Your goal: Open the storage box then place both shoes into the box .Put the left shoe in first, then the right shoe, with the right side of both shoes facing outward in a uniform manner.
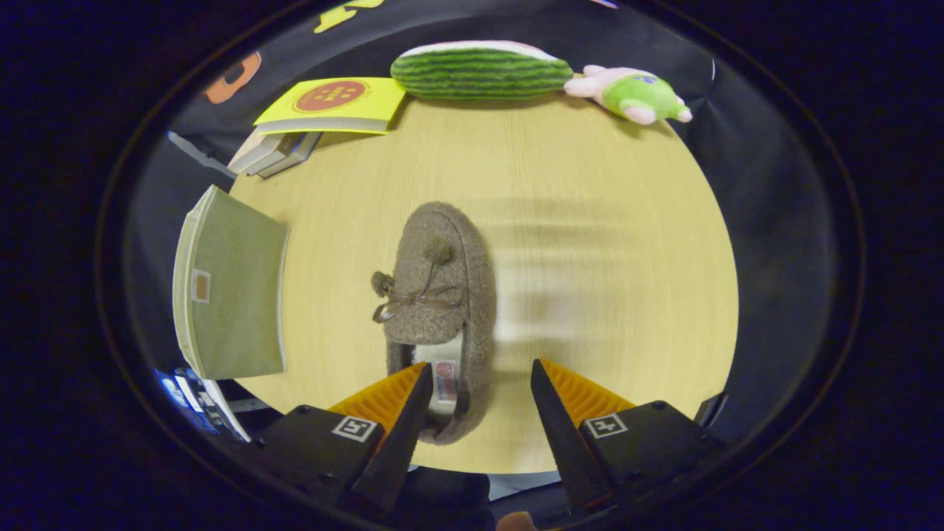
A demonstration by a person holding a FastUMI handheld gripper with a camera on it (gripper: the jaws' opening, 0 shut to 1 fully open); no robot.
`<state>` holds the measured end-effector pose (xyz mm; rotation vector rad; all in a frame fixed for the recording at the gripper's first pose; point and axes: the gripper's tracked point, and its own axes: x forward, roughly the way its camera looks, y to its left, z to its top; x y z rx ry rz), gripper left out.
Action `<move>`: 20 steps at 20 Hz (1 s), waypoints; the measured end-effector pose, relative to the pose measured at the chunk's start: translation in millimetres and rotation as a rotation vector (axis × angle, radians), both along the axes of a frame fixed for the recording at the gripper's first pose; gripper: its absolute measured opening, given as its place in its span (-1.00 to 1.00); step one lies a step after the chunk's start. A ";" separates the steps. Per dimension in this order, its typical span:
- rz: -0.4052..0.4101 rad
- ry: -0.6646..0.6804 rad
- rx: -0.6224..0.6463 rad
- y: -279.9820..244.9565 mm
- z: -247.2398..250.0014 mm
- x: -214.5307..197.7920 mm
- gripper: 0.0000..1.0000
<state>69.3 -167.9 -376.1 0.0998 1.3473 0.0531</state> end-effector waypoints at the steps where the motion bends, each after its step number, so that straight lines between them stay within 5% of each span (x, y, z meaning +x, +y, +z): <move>1: -0.006 0.011 0.005 -1.9 -6.3 -0.8 0.70; 6: -0.040 0.085 0.063 2.6 -29.7 -8.7 0.36; 8: -0.052 0.107 0.092 8.4 -33.8 -11.0 0.06; 9: -0.056 0.111 0.085 7.8 -33.9 -9.7 -0.25; 14: -0.055 0.107 0.071 5.0 -29.1 -10.2 -0.81; 20: -0.094 0.119 0.165 31.6 -7.1 -29.5 -0.87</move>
